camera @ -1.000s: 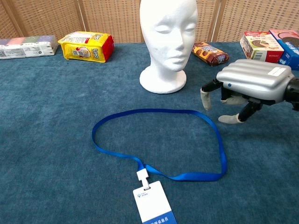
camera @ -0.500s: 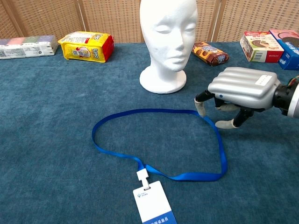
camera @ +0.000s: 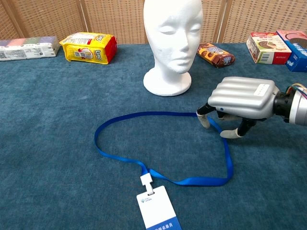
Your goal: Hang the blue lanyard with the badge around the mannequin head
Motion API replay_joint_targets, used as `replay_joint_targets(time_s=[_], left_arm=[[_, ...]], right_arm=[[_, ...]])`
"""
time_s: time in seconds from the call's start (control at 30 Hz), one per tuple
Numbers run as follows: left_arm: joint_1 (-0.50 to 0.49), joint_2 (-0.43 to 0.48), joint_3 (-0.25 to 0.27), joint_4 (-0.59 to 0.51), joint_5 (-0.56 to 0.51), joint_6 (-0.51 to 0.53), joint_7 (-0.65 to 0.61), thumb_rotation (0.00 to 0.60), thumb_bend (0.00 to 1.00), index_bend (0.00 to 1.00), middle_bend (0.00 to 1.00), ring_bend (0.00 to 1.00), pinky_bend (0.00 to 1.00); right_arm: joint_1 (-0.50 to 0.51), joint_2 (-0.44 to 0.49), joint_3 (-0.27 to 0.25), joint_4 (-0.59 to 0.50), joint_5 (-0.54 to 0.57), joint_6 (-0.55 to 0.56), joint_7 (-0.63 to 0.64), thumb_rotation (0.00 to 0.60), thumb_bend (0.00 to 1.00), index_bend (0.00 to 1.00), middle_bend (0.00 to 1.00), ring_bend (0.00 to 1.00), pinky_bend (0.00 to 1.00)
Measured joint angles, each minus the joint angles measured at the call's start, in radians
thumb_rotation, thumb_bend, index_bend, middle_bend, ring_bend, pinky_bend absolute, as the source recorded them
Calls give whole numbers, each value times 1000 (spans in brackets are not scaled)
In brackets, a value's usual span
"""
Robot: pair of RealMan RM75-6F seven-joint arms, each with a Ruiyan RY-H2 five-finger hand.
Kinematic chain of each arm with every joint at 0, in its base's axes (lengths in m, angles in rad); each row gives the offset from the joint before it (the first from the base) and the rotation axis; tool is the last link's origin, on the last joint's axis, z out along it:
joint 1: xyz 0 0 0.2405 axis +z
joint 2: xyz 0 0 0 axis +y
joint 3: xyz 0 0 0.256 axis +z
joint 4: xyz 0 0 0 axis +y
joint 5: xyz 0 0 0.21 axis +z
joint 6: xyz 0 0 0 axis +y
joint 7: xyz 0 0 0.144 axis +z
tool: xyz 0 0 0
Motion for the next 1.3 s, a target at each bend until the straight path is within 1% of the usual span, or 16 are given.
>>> replay_joint_targets(time_s=[0.37, 0.8, 1.3], left_arm=[[3, -7, 7, 12, -5, 0, -8, 319, 141, 440, 475, 394, 226], [2, -9, 9, 8, -1, 3, -5, 318, 141, 440, 475, 394, 226], [4, -8, 11, -4, 5, 9, 8, 317, 141, 440, 474, 394, 226]], right_arm=[[15, -1, -17, 14, 6, -21, -10, 600, 334, 433, 1000, 1000, 1000], [10, 30, -27, -9, 19, -10, -33, 600, 334, 433, 1000, 1000, 1000], [5, 15, -45, 15, 25, -13, -13, 600, 331, 433, 1000, 1000, 1000]])
